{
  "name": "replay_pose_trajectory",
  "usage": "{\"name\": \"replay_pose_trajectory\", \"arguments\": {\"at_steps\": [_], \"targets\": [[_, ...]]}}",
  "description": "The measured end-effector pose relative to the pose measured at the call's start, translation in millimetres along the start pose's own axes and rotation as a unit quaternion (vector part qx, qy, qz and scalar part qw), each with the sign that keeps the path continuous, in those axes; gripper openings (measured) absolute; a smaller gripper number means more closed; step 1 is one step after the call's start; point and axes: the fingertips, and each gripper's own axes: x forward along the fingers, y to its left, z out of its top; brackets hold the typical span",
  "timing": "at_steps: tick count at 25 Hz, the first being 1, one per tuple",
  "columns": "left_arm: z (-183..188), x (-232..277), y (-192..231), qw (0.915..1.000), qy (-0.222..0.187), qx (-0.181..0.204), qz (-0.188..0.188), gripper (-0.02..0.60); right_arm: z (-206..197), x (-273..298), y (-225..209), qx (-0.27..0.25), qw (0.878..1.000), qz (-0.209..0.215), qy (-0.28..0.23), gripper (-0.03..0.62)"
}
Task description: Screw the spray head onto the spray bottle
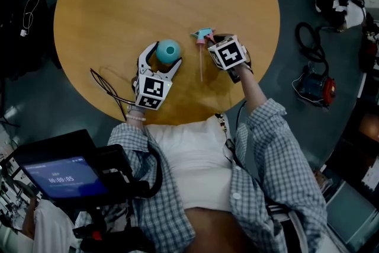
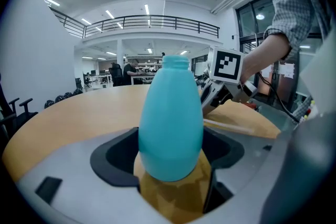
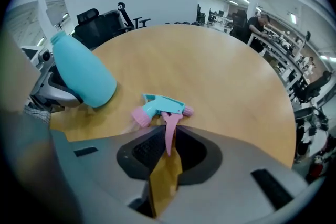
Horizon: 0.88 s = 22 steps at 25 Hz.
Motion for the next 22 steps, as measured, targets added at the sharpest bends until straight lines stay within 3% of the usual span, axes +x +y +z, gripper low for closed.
{"name": "replay_pose_trajectory", "arguments": {"at_steps": [7,13,17,22], "targets": [[-1.1,0.1,-0.8,1.0000,0.003,0.001,-0.002,0.370,2.0,-1.6,-4.1,0.028,0.999,-0.017,-0.036,0.038],[0.6,1.1,-5.4,0.9999,0.003,0.006,-0.011,0.370,27.9,-30.3,-12.8,0.061,0.987,-0.052,-0.142,0.038],[3.0,2.2,-9.2,0.9997,0.003,0.012,-0.022,0.370,72.0,-80.8,-14.2,0.058,0.959,-0.088,-0.262,0.038],[11.0,3.7,-13.0,0.9990,-0.001,0.022,-0.040,0.370,130.8,-161.0,-8.0,0.050,0.904,-0.121,-0.407,0.038]]}}
